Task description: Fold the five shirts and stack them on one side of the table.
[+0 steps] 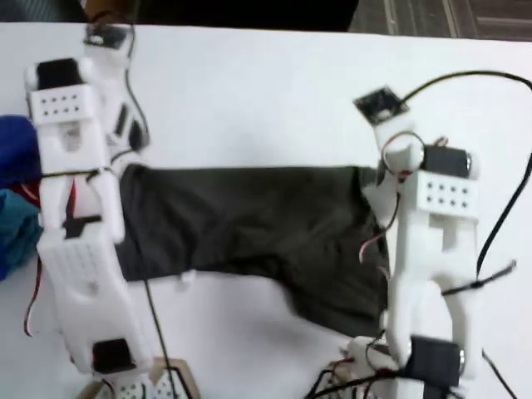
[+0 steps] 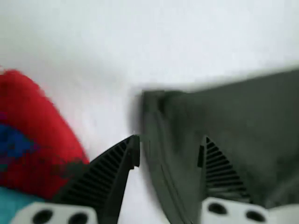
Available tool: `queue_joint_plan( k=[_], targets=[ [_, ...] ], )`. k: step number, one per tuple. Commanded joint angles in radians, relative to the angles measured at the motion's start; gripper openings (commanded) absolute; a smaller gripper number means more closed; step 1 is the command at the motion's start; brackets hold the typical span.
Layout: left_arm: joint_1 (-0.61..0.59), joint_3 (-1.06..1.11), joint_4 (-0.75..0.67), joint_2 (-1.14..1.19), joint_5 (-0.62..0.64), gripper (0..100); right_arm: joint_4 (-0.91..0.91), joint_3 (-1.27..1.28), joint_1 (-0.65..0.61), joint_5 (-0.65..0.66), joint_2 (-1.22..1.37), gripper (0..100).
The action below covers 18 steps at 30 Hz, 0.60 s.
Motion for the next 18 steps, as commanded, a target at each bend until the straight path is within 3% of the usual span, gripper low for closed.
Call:
queue_joint_plan(
  k=[1, 3, 11, 18],
  targets=[
    [0.078, 0.24, -0.002, -0.13, 0.015, 23, 0.042, 0.127, -0.067, 0.13, -0.119, 14.9],
    [0.104, 0.344, -0.046, -0.164, 0.044, 23, 0.018, 0.227, -0.119, 0.184, -0.183, 14.9],
    [0.138, 0.696, -0.292, -0.333, 0.061, 23, -0.001, 0.508, -0.325, 0.193, -0.43, 15.1],
    [0.143, 0.817, -0.419, -0.371, 0.063, 23, -0.12, 0.71, -0.335, 0.193, -0.447, 15.1]
  ],
)
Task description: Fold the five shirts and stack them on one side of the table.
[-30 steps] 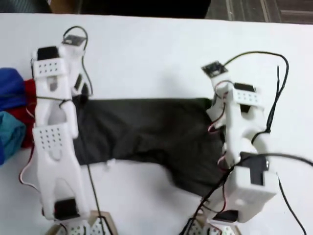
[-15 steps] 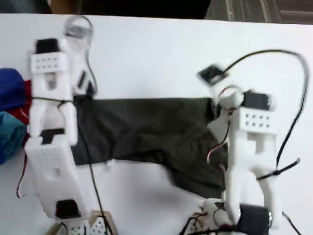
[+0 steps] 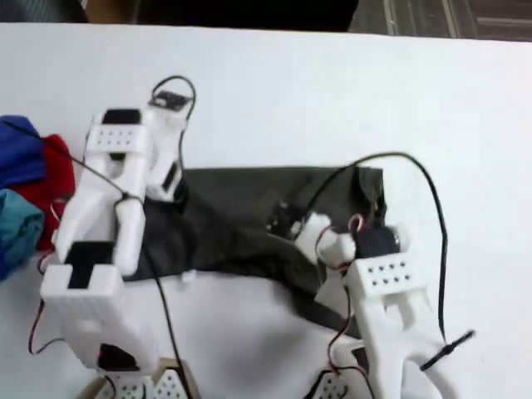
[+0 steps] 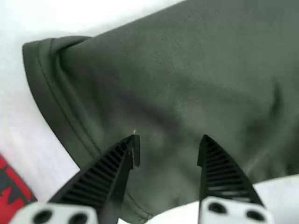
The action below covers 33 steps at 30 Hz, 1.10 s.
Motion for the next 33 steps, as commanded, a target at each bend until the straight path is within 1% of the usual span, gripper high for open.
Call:
queue_joint_plan(
  k=[1, 6, 9, 10, 12, 13, 14, 18, 23, 27, 29, 31, 33],
  targets=[
    [0.006, 0.005, -0.08, -0.04, 0.009, 23, -0.084, 0.06, 0.001, 0.009, -0.03, 15.2],
    [0.005, -0.059, -0.153, 0.078, 0.012, 23, -0.157, 0.132, 0.004, 0.017, -0.03, 14.9],
    [0.005, -0.128, -0.152, 0.169, 0.071, 23, -0.209, 0.153, 0.004, 0.017, -0.03, 14.2],
    [0.005, -0.147, -0.152, 0.196, 0.084, 23, -0.229, 0.157, 0.008, 0.017, -0.03, 12.0],
    [0.006, -0.176, -0.152, 0.247, 0.084, 23, -0.277, 0.157, 0.036, 0.017, -0.03, 3.2],
    [0.006, -0.188, -0.152, 0.27, 0.084, 23, -0.3, 0.157, 0.058, 0.017, -0.03, 0.9],
    [0.008, -0.199, -0.152, 0.293, 0.084, 23, -0.317, 0.155, 0.081, 0.017, -0.03, 2.9],
    [0.006, -0.249, -0.141, 0.354, 0.084, 23, -0.34, 0.153, 0.154, 0.021, -0.03, 2.2],
    [0.006, -0.363, -0.069, 0.373, 0.087, 23, -0.338, 0.153, 0.208, 0.086, -0.031, 2.2],
    [0.008, -0.501, 0.043, 0.367, 0.087, 23, -0.374, 0.155, 0.306, 0.081, -0.03, 5.0],
    [0.008, -0.578, 0.098, 0.374, 0.086, 23, -0.412, 0.155, 0.36, 0.08, -0.03, 12.0],
    [0.006, -0.627, 0.13, 0.376, 0.084, 23, -0.424, 0.155, 0.377, 0.08, -0.028, 19.2],
    [0.006, -0.659, 0.158, 0.376, 0.084, 23, -0.42, 0.155, 0.374, 0.08, -0.028, 20.0]
  ],
)
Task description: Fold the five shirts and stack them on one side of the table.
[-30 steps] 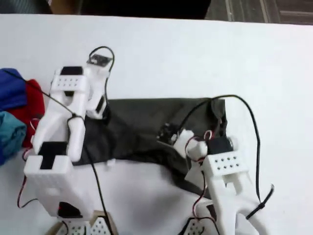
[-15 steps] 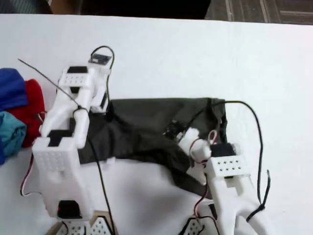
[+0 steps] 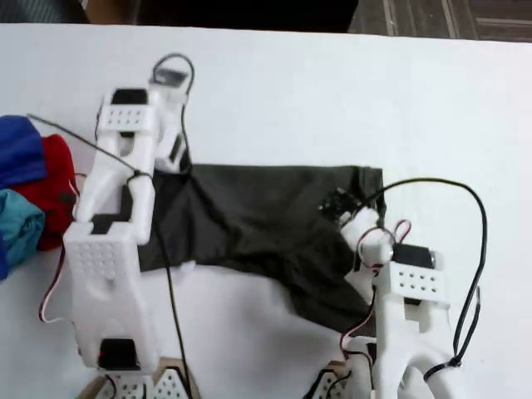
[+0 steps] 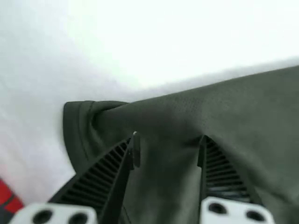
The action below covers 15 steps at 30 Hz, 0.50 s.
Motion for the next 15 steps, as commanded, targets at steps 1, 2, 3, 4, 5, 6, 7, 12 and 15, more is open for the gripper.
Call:
queue_joint_plan(
  k=[1, 2, 3, 4, 5, 6, 7, 12, 15],
  targets=[
    [0.0, -0.093, 0.066, -0.008, 0.011, 23, -0.013, -0.005, 0.019, 0.008, -0.027, 18.8],
    [0.0, -0.102, 0.081, -0.008, 0.014, 23, -0.013, -0.005, 0.019, 0.008, -0.027, 17.4],
    [0.0, -0.107, 0.098, -0.008, 0.014, 23, -0.012, -0.003, 0.019, 0.008, -0.027, 16.4],
    [0.0, -0.107, 0.106, -0.009, 0.014, 23, -0.012, 0.002, 0.022, 0.008, -0.027, 15.6],
    [0.0, -0.105, 0.112, -0.009, 0.014, 23, -0.013, 0.012, 0.022, 0.009, -0.027, 15.5],
    [0.0, -0.101, 0.112, -0.009, 0.014, 23, -0.016, 0.021, 0.022, 0.009, -0.027, 15.5],
    [0.0, -0.099, 0.112, -0.009, 0.014, 23, -0.018, 0.029, 0.024, 0.011, -0.027, 15.5],
    [0.003, -0.101, 0.124, -0.009, 0.014, 23, -0.056, 0.028, 0.039, -0.02, -0.028, 15.6],
    [0.002, -0.099, 0.121, -0.009, 0.014, 23, -0.073, 0.029, 0.047, -0.081, -0.028, 19.1]
  ],
)
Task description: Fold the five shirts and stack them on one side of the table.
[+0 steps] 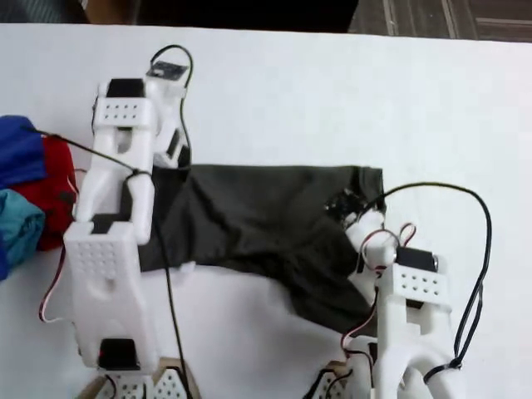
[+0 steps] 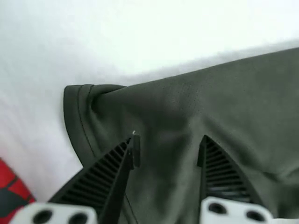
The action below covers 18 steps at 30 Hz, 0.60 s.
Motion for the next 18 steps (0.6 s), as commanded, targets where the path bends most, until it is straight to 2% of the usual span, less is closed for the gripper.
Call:
queue_joint_plan(
  k=[1, 14, 16, 18],
  targets=[
    [0.0, -0.036, 0.008, -0.009, 0.012, 23, -0.021, -0.002, 0.015, -0.048, -0.028, 20.7],
    [0.002, -0.042, 0.006, -0.009, 0.008, 23, -0.022, 0.011, 0.001, -0.04, -0.004, 21.3],
    [0.002, -0.042, 0.006, -0.009, 0.008, 23, -0.022, 0.011, -0.036, -0.04, 0.048, 15.6],
    [0.0, -0.041, 0.006, -0.009, 0.008, 23, -0.053, 0.003, -0.07, -0.04, 0.11, 5.8]
  ],
)
